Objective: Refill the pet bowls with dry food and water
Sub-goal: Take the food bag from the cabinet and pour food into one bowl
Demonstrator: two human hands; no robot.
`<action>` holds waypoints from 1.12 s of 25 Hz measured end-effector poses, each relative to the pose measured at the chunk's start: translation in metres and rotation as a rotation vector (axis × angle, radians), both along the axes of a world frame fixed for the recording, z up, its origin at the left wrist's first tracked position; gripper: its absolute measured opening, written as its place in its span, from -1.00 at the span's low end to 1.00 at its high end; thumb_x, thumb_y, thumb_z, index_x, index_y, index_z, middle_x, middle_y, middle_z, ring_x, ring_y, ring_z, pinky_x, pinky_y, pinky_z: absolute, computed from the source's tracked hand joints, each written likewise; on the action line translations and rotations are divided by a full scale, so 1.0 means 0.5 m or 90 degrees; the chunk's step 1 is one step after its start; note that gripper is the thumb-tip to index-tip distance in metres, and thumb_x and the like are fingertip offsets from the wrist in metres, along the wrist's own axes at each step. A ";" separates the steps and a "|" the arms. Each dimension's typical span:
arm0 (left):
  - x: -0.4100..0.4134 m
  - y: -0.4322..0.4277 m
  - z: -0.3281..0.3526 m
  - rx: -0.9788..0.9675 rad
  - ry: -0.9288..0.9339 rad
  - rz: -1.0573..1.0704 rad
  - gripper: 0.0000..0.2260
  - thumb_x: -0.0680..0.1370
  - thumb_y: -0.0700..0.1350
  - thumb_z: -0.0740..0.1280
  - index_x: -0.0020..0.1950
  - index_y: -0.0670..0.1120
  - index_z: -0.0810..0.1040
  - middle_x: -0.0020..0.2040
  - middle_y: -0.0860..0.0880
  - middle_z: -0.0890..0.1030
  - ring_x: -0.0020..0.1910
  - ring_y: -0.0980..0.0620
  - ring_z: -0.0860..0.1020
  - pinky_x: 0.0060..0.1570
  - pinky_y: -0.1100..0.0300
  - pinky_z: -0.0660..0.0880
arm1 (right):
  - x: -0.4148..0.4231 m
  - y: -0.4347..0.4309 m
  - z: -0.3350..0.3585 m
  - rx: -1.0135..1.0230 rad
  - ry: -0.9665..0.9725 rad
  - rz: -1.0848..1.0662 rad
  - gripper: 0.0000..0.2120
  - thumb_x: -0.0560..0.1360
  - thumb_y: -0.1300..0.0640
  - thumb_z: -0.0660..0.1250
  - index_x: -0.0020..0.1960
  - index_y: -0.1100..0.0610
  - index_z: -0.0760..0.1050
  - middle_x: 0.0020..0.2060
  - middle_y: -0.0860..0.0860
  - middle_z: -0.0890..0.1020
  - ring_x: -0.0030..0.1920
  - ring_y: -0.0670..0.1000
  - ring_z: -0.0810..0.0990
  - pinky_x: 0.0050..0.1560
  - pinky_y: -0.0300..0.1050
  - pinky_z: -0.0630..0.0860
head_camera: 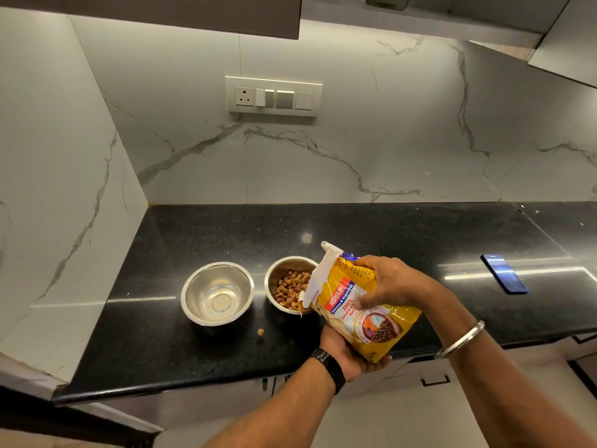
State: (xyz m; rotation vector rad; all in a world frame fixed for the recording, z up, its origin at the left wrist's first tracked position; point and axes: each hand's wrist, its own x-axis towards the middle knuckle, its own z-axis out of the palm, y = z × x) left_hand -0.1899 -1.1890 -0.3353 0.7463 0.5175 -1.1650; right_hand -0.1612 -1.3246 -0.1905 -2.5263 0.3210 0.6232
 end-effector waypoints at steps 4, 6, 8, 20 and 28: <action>0.009 0.012 -0.006 0.045 -0.011 -0.014 -0.24 0.56 0.48 0.14 0.37 -0.11 0.64 0.23 -0.26 0.73 0.27 -0.28 0.64 0.43 -0.23 0.47 | -0.021 -0.014 -0.028 0.045 -0.036 -0.036 -0.11 0.38 0.02 0.71 0.59 -0.13 0.34 0.25 -0.07 0.65 0.14 -0.01 0.71 0.21 0.13 0.71; 0.016 0.017 -0.008 0.057 -0.011 -0.014 -0.25 0.55 0.47 0.15 0.39 -0.09 0.64 0.24 -0.23 0.73 0.29 -0.27 0.63 0.38 -0.21 0.48 | -0.032 -0.025 -0.043 0.072 -0.056 -0.055 -0.07 0.36 0.01 0.72 0.60 -0.15 0.32 0.23 -0.10 0.65 0.12 -0.03 0.72 0.18 0.11 0.72; 0.019 0.020 -0.011 0.070 -0.016 -0.017 -0.26 0.54 0.46 0.18 0.39 -0.08 0.64 0.25 -0.22 0.73 0.31 -0.26 0.63 0.37 -0.18 0.48 | -0.044 -0.036 -0.062 0.097 -0.071 -0.067 -0.03 0.33 -0.02 0.74 0.61 -0.18 0.31 0.23 -0.11 0.65 0.11 -0.02 0.74 0.16 0.12 0.73; 0.028 0.009 -0.033 0.053 -0.057 0.123 -0.39 0.64 0.38 0.15 0.32 -0.05 0.69 0.18 -0.20 0.76 0.22 -0.30 0.69 0.27 -0.30 0.60 | -0.120 -0.070 -0.154 0.256 -0.183 -0.146 0.02 0.27 -0.09 0.76 0.59 -0.24 0.29 0.28 -0.15 0.66 0.19 -0.04 0.73 0.17 0.04 0.74; 0.053 0.021 -0.037 0.204 -0.224 0.155 -0.49 0.63 0.36 0.19 0.29 0.06 0.69 0.13 -0.07 0.79 0.18 -0.15 0.72 0.31 -0.22 0.60 | -0.158 -0.075 -0.178 0.439 -0.223 -0.218 -0.25 0.38 0.20 0.72 0.47 -0.04 0.46 0.18 0.03 0.78 0.16 0.10 0.79 0.11 0.15 0.75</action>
